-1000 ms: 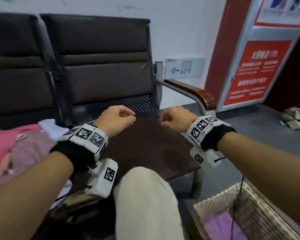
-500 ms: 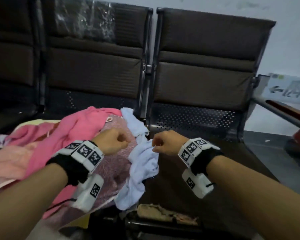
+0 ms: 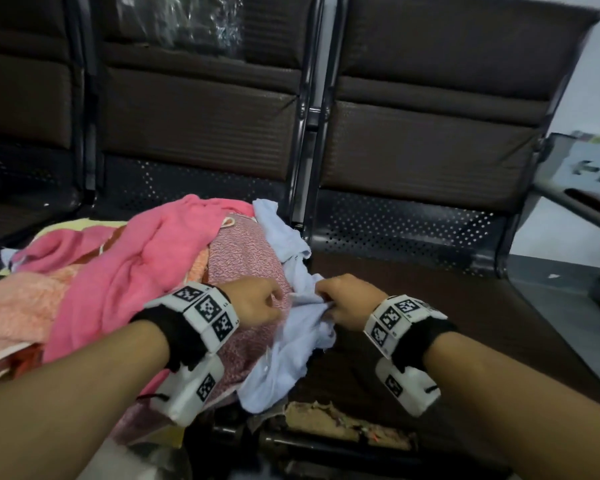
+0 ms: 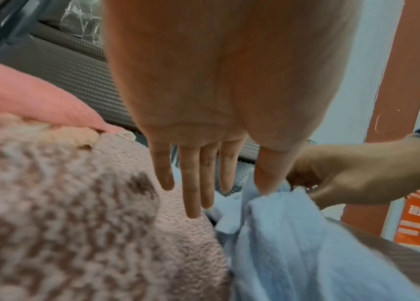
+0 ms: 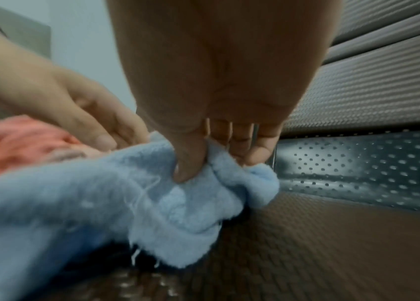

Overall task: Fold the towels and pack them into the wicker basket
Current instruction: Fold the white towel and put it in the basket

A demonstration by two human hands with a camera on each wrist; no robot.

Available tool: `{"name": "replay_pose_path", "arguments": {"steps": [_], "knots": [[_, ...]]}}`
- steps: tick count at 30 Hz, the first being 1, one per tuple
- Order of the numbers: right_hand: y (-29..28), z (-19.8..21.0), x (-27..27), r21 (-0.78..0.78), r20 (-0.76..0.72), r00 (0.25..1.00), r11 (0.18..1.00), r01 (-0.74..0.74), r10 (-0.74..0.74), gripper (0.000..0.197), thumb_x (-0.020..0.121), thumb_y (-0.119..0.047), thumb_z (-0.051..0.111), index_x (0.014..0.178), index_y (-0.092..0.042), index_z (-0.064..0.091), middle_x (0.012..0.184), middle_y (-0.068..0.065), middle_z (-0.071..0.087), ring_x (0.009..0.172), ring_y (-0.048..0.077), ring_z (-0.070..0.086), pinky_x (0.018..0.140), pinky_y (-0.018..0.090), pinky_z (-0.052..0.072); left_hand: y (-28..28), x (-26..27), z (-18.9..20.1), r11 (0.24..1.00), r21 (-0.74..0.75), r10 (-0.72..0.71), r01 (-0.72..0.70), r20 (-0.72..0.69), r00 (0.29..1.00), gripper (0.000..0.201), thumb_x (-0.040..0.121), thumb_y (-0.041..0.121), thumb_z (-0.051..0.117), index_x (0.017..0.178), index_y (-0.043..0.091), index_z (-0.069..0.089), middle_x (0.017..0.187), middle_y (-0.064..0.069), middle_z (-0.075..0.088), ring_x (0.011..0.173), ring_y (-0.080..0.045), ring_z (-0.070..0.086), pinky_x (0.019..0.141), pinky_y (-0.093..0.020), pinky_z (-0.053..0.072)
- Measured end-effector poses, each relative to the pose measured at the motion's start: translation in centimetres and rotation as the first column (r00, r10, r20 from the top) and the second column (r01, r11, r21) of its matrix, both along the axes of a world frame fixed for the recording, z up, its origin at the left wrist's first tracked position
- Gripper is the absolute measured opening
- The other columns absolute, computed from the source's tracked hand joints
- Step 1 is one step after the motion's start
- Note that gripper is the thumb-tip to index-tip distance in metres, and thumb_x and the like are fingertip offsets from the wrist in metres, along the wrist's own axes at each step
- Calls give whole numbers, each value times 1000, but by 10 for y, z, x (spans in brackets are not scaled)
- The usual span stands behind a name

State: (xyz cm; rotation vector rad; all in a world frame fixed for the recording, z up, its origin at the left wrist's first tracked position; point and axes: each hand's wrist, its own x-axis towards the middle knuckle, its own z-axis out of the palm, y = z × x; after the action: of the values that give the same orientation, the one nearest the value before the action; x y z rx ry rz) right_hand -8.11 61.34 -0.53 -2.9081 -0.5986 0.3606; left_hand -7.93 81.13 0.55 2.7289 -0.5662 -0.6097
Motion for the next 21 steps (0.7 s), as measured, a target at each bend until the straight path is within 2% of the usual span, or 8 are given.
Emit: {"name": "replay_pose_path", "arguments": {"steps": [3, 6, 8, 12, 14, 17, 19, 21], "knots": [[-23, 24, -21, 247, 117, 990, 968, 41, -72, 7, 80, -5, 56, 87, -8, 58, 88, 9, 66, 84, 25, 60, 72, 36, 49, -20, -8, 10, 990, -140, -16, 10, -43, 999, 54, 94, 45, 48, 138, 16, 40, 131, -2, 54, 116, -18, 54, 99, -31, 44], [-46, 43, -41, 416, 178, 974, 908, 55, -141, 17, 74, 0, 62, 84, -13, 63, 81, 4, 67, 78, 18, 62, 66, 28, 49, -43, -18, 24, 952, -295, -79, 83, 24, 997, 40, 95, 38, 48, 125, 12, 53, 106, 1, 56, 92, -7, 53, 78, -18, 40], [-59, 48, -52, 578, 156, 968, 813, 71, -196, 25, 72, 4, 65, 79, -20, 62, 79, 1, 68, 75, 16, 65, 63, 23, 52, -55, -25, 32, 922, -360, -100, 142, 132, 986, 25, 94, 30, 53, 108, 11, 61, 85, 7, 53, 72, 2, 46, 66, -15, 34], [-79, 47, -60, 771, 73, 980, 633, 62, -185, 38, 70, 17, 59, 79, -20, 64, 82, -5, 69, 81, 9, 67, 76, 22, 51, -71, -37, 37, 879, -408, -130, 247, 293, 947, 23, 94, 20, 55, 81, 2, 60, 70, 3, 49, 62, -2, 42, 61, -17, 33], [-85, 48, -60, 827, 44, 979, 558, 76, -198, 33, 73, 9, 56, 77, -21, 68, 83, -5, 72, 84, 11, 68, 77, 23, 52, -77, -41, 40, 838, -490, -113, 240, 275, 955, 21, 94, 17, 54, 78, 4, 57, 70, -1, 49, 64, -8, 44, 64, -26, 39], [-91, 48, -62, 855, 85, 954, 512, 79, -288, 18, 82, -22, 61, 67, -26, 71, 76, -7, 71, 78, 11, 66, 74, 28, 52, -83, -41, 42, 757, -633, -78, 164, 161, 984, 16, 94, 14, 54, 83, 3, 58, 74, -5, 52, 72, -13, 50, 72, -36, 47], [-93, 47, -63, 870, 106, 934, 486, 80, -343, 26, 82, -38, 69, 61, -22, 67, 65, -6, 67, 67, 5, 61, 67, 24, 48, -84, -41, 42, 720, -682, -135, 125, 38, 990, 17, 91, 16, 58, 90, -1, 61, 80, -7, 60, 76, -12, 57, 75, -31, 50], [-94, 48, -61, 885, 94, 917, 454, 101, -387, 28, 74, -37, 78, 59, -19, 62, 61, -3, 63, 62, 9, 58, 62, 27, 48, -82, -40, 42, 756, -633, -251, 167, -45, 967, 15, 86, 16, 65, 95, 4, 66, 86, -1, 68, 80, -6, 63, 75, -20, 50]]}}
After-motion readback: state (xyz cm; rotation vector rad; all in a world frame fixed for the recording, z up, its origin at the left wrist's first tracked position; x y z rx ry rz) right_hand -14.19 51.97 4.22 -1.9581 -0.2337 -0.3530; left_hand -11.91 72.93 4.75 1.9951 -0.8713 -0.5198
